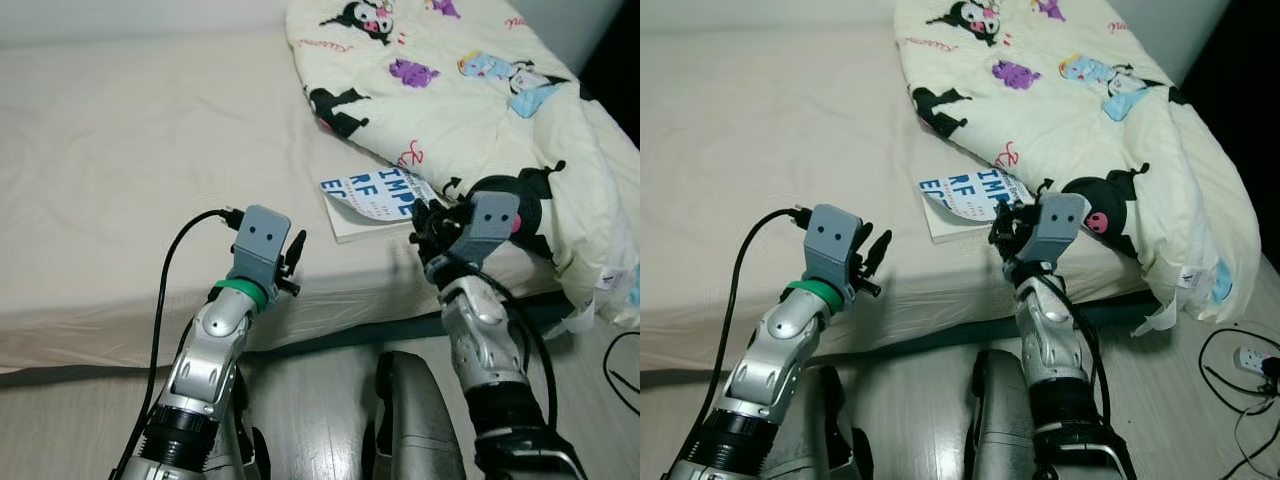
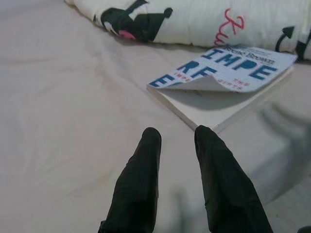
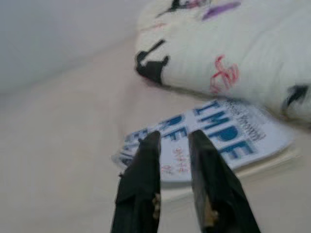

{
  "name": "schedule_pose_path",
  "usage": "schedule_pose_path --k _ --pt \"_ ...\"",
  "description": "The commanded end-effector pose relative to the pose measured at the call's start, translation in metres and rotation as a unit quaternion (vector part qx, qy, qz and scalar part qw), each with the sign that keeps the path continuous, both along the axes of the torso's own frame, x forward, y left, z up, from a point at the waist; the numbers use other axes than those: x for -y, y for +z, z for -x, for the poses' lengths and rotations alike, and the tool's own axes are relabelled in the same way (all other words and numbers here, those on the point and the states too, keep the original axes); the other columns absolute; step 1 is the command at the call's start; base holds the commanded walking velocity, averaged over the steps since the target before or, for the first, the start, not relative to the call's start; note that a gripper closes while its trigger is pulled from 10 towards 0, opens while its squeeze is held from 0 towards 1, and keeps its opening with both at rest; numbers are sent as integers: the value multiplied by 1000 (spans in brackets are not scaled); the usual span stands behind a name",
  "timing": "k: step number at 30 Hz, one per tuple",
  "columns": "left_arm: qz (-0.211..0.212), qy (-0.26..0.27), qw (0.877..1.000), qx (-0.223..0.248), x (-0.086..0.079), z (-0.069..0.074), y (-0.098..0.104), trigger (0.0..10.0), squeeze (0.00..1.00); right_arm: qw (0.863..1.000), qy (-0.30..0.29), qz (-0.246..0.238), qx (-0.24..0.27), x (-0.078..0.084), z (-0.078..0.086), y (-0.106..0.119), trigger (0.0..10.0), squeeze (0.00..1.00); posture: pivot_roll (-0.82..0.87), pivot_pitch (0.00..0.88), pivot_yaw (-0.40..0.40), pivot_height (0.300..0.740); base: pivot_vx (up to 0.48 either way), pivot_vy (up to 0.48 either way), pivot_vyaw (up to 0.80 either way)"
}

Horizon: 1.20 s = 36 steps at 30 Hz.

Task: Clean up the room

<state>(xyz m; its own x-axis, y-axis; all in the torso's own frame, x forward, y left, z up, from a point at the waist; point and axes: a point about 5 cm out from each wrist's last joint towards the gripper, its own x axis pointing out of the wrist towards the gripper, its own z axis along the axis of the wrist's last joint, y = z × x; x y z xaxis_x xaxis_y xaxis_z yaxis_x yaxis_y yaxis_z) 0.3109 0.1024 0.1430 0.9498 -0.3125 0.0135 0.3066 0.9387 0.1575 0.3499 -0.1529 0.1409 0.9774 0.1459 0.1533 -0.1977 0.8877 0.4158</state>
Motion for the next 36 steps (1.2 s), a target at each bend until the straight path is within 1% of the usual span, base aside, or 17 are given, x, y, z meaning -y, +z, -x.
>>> schedule_pose_path --k 1,2,3,4,5,6,7,8,9,15,17,18,19,25,33,34,36 --pt "-4 11 1000 7 -5 1 5 10000 0 994 22 -95 -46 2 -4 -13 10000 0 -17 154 55 556 0 0 0" --pt "-4 11 1000 7 -5 1 5 10000 0 994 22 -95 -46 2 -4 -13 10000 0 -17 154 55 556 0 0 0" --pt "-4 13 1000 10 -7 1 8 10000 0 991 27 -121 -57 2 -6 -15 10000 0 -16 156 55 556 0 0 0" --pt "-4 13 1000 10 -7 1 8 10000 0 991 27 -121 -57 2 -6 -15 10000 0 -16 156 55 556 0 0 0" --pt "-4 14 1000 14 -8 1 11 10000 0 985 22 -157 -73 3 -8 -20 10000 0 -7 171 56 556 0 0 0" --pt "-5 15 1000 18 -10 1 14 10000 0 976 11 -199 -91 3 -9 -27 10000 278 2 182 59 556 0 0 0" --pt "-5 16 1000 21 -12 2 17 10000 0 967 -6 -230 -107 4 -9 -34 10000 714 10 192 62 556 0 0 0" --pt "-5 16 1000 21 -12 2 17 10000 0 967 -6 -230 -107 4 -9 -34 10000 714 10 192 62 556 0 0 0" --pt "-7 16 1000 22 -13 2 19 10000 0 960 -19 -253 -119 5 -7 -40 10000 1000 12 196 63 556 0 0 0" --pt "-12 15 1000 22 -16 6 22 10000 0 948 -55 -286 -131 11 -2 -50 10000 1000 28 229 89 556 0 0 0" --pt "-18 9 1000 18 -16 8 22 10000 0 934 -85 -318 -135 21 -1 -55 10000 1000 37 245 103 556 0 0 0" --pt "-18 9 1000 18 -16 8 22 10000 0 934 -85 -318 -135 21 -1 -55 10000 1000 37 245 103 556 0 0 0" --pt "-21 7 1000 15 -17 10 24 10000 0 928 -86 -340 -126 29 -2 -57 10000 1000 45 258 112 556 0 0 0" --pt "-24 8 1000 12 -19 13 26 10000 0 926 -69 -352 -114 34 -5 -55 10000 1000 71 290 128 556 0 0 0" --pt "-29 14 999 1 -22 20 26 10000 0 931 -47 -348 -101 36 -12 -46 10000 1000 91 315 132 556 0 0 0" --pt "-29 15 999 -1 -22 22 26 10000 0 932 -42 -346 -100 35 -14 -43 10000 0 103 325 134 556 0 0 0" --pt "-30 16 999 -5 -23 25 26 10000 0 934 -29 -345 -93 34 -19 -37 10000 0 109 330 136 556 0 0 0"
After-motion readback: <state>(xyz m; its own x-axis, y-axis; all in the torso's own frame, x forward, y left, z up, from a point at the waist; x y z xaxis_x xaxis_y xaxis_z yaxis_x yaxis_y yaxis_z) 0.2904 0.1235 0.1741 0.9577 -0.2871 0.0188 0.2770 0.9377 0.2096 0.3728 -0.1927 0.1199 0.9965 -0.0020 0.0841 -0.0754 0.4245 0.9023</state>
